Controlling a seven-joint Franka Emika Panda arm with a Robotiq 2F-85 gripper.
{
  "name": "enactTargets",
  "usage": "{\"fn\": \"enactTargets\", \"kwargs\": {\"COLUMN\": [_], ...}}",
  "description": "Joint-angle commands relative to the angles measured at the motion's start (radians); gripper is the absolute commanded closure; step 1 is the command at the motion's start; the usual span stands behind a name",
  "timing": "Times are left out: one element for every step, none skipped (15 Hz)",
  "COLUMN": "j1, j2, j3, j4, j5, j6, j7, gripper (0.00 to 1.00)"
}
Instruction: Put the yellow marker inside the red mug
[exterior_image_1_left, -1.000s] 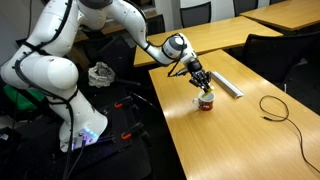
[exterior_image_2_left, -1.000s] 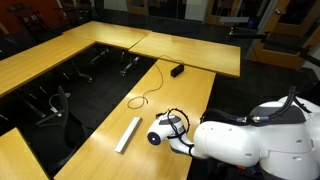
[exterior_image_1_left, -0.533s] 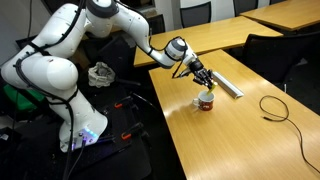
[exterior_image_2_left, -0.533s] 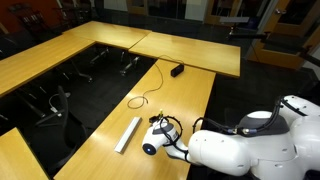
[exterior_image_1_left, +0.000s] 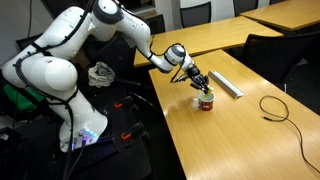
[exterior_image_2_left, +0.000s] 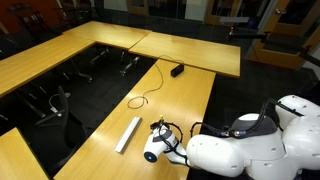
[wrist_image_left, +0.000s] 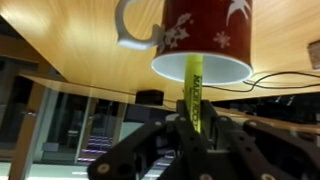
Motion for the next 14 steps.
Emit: {"fn": "enactTargets", "kwargs": {"j1": [-0.02, -0.025, -0.028, -0.028, -0.033, -0.033, -0.034, -0.037, -0.041, -0.043, -0.048, -0.052, -0.058, -0.065], "j2": [0.007, 0.004, 0.002, -0.006, -0.019, -0.038, -0.056, -0.083, -0.108, -0.138, -0.164, -0.199, -0.232, -0.264], "j3": [0.03, 0.038, 0.043, 0.047, 0.054, 0.054, 0.057, 0.06, 0.065, 0.066, 0.071, 0.075, 0.079, 0.085], "j4": [0.025, 0.023, 0.02, 0.012, 0.005, -0.01, -0.024, -0.042, -0.056, -0.075, -0.088, -0.112, -0.134, -0.157], "j5": [-0.056, -0.061, -0.066, -0.072, -0.074, -0.08, -0.084, -0.088, -0.091, -0.093, -0.094, -0.097, -0.101, -0.108], "j6": [-0.033, -0.028, -0.017, -0.011, -0.007, -0.001, 0.009, 0.018, 0.02, 0.02, 0.017, 0.017, 0.017, 0.024], "j7": [0.036, 0.03, 0.033, 0.032, 0.023, 0.013, 0.005, -0.007, -0.022, -0.028, -0.044, -0.066, -0.089, -0.115], "gripper": [0.95, 0.95, 0.92, 0.55, 0.53, 0.48, 0.39, 0.32, 0.25, 0.17, 0.1, 0.02, 0.0, 0.0]}}
